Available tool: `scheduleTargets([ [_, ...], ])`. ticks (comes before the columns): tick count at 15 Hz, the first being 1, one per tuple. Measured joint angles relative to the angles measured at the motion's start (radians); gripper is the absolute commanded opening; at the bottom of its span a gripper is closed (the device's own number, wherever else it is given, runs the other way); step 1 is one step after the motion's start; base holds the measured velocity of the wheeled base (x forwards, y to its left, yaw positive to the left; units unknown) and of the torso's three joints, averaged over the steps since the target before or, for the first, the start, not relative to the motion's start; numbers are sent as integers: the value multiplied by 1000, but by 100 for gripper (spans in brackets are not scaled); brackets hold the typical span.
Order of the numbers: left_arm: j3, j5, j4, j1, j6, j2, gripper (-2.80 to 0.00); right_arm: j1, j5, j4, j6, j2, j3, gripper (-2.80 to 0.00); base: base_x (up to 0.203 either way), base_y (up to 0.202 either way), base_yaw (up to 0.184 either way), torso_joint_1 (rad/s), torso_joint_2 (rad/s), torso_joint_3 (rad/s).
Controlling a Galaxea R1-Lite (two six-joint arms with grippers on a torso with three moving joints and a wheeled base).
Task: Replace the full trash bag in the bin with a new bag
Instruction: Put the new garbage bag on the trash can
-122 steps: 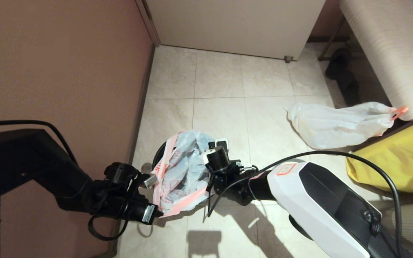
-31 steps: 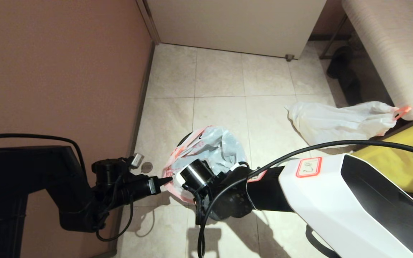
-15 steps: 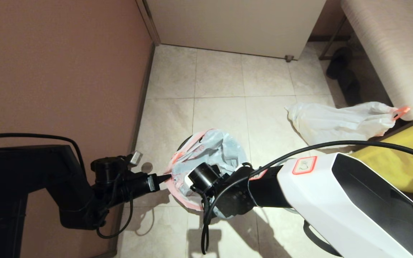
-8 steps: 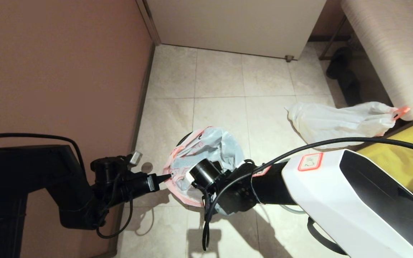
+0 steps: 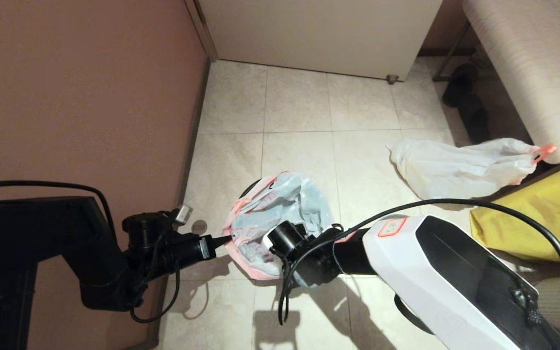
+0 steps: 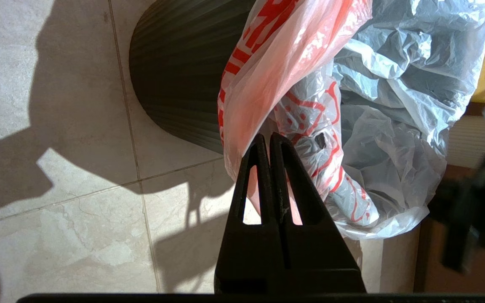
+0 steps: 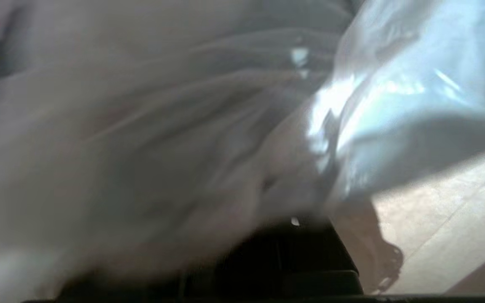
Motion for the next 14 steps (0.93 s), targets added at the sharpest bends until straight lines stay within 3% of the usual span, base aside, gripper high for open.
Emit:
scheduleTargets([
  [2,-1,2,0,-1,0,2,-280,-30,-1,-85,0,22,-11,-280,0,0,0,0,0,0],
  [5,-6,3,1,-2,0,6,-280,-44,-4,-108,2,4,13,-280,0,0,0,0,0,0],
  [11,-1,-1,1,14,-1,-16,-280,6,-4,-70,9,-209,348,-280,0,0,0,0,0,0],
  [14,12,-24,7,33,-4,-65,-280,-29,0,-69,32,-341,508,-280,0,0,0,0,0,0],
])
